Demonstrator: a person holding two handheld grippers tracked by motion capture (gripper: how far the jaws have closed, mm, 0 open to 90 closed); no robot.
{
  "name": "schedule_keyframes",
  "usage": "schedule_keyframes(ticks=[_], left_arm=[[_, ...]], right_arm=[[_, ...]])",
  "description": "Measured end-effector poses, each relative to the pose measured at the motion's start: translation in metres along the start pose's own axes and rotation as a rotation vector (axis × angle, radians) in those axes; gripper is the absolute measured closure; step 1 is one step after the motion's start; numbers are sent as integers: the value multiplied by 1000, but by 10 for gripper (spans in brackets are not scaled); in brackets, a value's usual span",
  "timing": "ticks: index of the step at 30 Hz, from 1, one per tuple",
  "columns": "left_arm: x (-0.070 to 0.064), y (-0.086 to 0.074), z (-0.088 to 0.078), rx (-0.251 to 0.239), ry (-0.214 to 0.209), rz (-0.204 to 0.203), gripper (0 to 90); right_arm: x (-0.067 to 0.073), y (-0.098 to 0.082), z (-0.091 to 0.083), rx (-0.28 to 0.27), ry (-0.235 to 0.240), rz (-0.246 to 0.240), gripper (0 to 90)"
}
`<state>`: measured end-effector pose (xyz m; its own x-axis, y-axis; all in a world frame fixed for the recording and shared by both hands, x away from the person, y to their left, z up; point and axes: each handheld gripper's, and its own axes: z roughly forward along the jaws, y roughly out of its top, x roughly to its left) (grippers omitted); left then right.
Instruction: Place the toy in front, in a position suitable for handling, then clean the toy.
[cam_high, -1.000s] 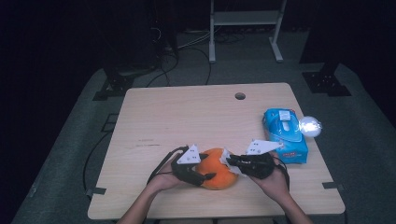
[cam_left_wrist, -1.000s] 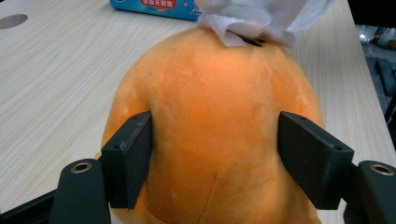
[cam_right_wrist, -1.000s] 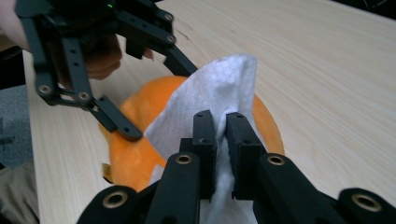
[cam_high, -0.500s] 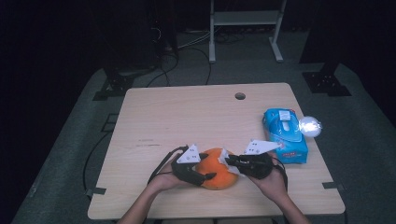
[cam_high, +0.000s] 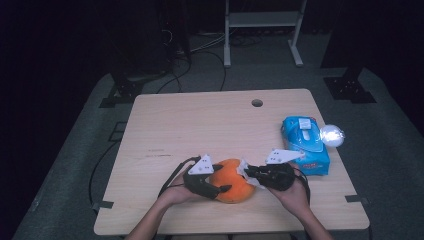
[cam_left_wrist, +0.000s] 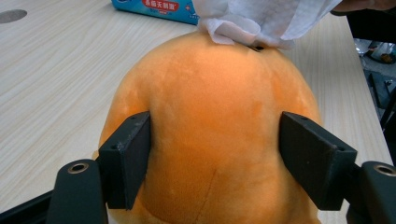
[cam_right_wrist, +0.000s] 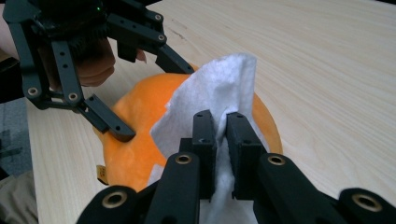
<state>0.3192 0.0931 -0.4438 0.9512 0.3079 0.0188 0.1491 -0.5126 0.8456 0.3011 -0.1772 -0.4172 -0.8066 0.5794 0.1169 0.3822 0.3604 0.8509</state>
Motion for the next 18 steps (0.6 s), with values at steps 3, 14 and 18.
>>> schedule_keyframes(ticks=[3,14,18], left_arm=[[-2,0,-1,4,5,8,268],[-3,-1,0,-4,6,2,269],[-4,-1,0,0,6,7,269]], right_arm=[[9,6,-2,-21,-2,-23,821],[-9,0,2,31,-73,0,821],[-3,3,-1,5,-64,4,821]])
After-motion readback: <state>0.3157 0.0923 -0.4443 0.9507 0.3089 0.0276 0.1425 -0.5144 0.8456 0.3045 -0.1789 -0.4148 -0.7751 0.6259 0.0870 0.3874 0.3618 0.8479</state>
